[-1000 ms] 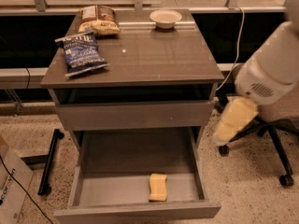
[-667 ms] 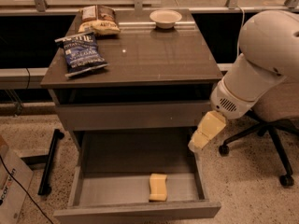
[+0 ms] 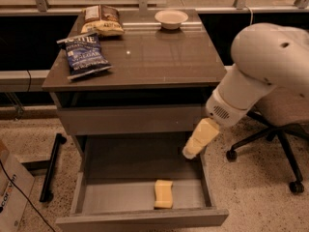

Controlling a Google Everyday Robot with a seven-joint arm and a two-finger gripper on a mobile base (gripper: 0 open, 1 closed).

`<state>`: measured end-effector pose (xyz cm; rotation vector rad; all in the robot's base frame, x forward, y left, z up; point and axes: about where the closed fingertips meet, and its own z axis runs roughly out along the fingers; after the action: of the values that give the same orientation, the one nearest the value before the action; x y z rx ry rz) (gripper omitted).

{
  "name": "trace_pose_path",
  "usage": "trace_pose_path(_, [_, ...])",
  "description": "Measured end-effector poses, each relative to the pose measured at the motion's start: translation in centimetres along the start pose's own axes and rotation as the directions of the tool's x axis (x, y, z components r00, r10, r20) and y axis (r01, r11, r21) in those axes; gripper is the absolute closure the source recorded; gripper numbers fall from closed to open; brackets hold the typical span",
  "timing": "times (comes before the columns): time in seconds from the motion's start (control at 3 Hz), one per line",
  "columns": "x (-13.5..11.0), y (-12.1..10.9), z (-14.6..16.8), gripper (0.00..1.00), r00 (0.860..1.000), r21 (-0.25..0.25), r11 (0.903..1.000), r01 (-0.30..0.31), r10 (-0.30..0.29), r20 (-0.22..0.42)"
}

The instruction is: Pick sponge from middle drawer and place on counter

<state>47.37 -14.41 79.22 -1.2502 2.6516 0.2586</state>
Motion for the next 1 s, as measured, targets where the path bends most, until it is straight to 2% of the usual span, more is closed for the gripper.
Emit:
trace_pose_path(0.33, [-1.9,0.6,5.0,0.00,0.998,-0.051,0.9971,-0.056,0.055,-0.010])
trace_pose_path(0.67, [-3.1,1.0,9.7,0.00,0.994,-0.070,0.9924,-0.101,0.098,-0.041])
trace_pose_path(1.0, [-3.3,1.0,14.5,0.00,0.984,-0.085,0.9838,-0.158,0.150,-0.094])
